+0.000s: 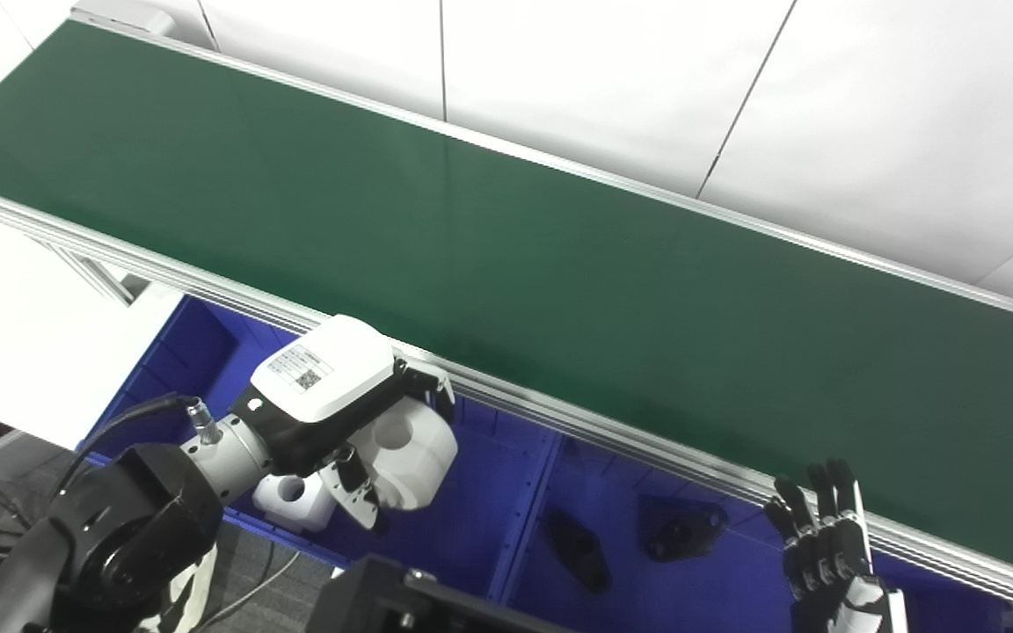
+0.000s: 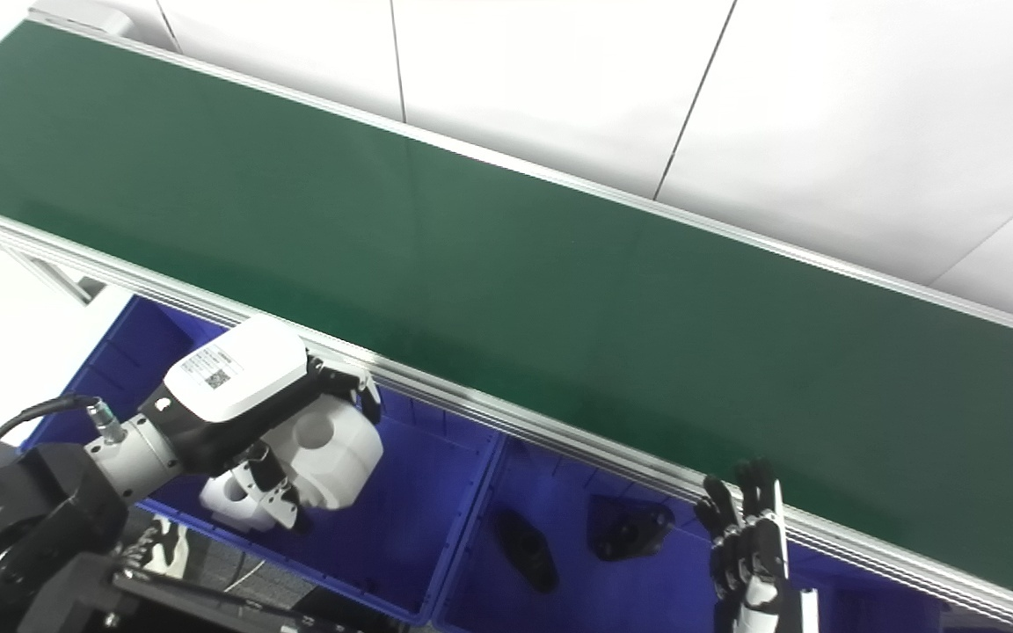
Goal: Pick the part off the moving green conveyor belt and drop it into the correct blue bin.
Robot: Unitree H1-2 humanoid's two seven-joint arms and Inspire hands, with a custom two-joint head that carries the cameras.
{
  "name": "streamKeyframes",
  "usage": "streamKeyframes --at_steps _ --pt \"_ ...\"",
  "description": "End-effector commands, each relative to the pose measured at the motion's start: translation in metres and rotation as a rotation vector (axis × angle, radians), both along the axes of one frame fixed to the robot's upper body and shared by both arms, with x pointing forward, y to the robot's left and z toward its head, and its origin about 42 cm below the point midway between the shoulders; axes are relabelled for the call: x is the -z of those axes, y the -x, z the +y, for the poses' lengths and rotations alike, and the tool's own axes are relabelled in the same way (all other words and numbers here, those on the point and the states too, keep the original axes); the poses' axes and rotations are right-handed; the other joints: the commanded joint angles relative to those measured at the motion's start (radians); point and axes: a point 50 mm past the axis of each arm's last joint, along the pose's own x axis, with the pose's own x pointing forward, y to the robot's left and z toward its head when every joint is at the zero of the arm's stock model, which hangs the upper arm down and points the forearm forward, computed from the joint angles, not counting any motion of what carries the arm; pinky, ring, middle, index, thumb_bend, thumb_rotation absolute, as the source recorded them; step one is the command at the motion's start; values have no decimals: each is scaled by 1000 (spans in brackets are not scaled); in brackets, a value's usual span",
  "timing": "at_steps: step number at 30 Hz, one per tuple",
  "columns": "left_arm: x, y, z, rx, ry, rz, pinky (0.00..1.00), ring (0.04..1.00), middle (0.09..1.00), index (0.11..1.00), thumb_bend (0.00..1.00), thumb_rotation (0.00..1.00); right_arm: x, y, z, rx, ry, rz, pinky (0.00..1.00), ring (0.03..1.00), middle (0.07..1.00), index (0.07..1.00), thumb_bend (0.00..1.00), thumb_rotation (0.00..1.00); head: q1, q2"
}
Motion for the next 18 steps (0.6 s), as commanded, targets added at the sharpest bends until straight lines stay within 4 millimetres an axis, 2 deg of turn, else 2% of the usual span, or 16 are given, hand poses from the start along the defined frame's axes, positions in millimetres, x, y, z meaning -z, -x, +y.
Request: streamKeyframes --at_steps 1,4,6,7,8,10,11,12,18 --pt "-9 -3 1 22 -32 -113 407 428 493 510 504 0 -9 1 3 3 -13 -20 912 927 985 991 796 933 0 -1" --pt "-10 -5 5 16 -90 -170 455 500 501 489 520 0 -10 2 4 2 -9 -14 910 924 987 990 804 941 -5 1" --pt "-10 -5 6 5 -137 -185 499 551 586 492 522 49 -11 2 4 0 -8 -13 907 925 988 995 804 943 -7 2" --pt "-10 -5 7 1 -186 -180 527 580 618 563 785 122 -11 2 4 1 -9 -13 905 925 988 995 802 942 -7 2" --pt "-11 -4 7 0 -232 -173 577 625 657 610 871 237 -10 2 4 3 -11 -13 905 922 985 992 801 939 -10 2" --pt "-12 -2 6 -6 -319 -152 679 712 732 682 948 434 -10 2 5 5 -16 -18 906 922 987 994 801 936 -11 3" --pt "-12 -1 6 -13 -343 -140 765 777 794 723 984 550 -10 2 5 5 -17 -20 907 921 986 992 801 935 -12 2" --pt "-13 0 5 -20 -358 -131 813 815 831 748 996 610 -10 2 5 5 -18 -21 906 920 983 991 804 935 -11 2" --pt "-17 3 3 -40 -361 -120 867 862 884 787 1000 667 -8 1 4 0 -18 -30 911 920 985 992 788 938 -12 4"
